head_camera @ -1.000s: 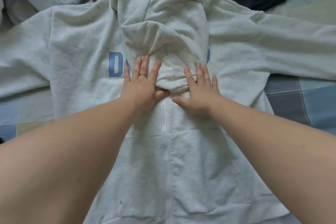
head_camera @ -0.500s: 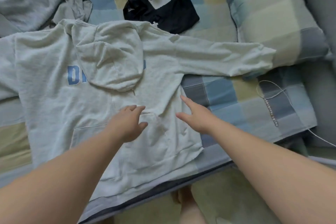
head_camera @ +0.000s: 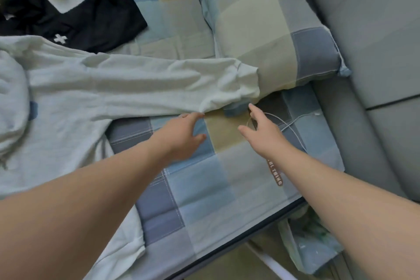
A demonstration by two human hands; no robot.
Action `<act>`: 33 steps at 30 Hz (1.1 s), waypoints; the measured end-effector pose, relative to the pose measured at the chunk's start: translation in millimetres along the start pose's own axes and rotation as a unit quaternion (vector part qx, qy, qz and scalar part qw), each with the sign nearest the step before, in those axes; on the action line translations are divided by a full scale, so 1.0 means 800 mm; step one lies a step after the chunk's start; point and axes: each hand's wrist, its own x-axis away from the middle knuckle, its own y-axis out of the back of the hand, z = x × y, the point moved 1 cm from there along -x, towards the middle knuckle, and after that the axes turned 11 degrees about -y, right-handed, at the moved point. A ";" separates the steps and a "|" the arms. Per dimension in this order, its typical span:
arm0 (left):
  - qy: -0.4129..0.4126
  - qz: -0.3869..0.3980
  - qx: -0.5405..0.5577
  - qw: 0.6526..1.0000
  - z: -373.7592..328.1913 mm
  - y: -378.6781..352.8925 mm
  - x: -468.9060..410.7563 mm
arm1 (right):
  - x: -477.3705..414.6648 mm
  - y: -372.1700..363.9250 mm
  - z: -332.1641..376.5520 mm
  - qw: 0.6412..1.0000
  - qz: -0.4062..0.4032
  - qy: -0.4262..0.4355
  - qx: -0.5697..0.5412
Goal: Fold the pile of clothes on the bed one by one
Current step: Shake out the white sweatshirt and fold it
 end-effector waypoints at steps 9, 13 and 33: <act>0.088 -0.083 0.291 0.949 -0.039 -0.022 -0.152 | -0.144 0.031 0.032 0.988 -0.118 0.052 -0.084; 0.092 -0.106 0.352 0.925 -0.043 -0.023 -0.182 | -0.177 0.031 0.040 0.979 -0.180 0.025 -0.089; 0.089 -0.171 0.613 0.767 0.079 0.167 0.061 | 0.046 -0.035 0.252 0.883 0.362 0.082 -0.287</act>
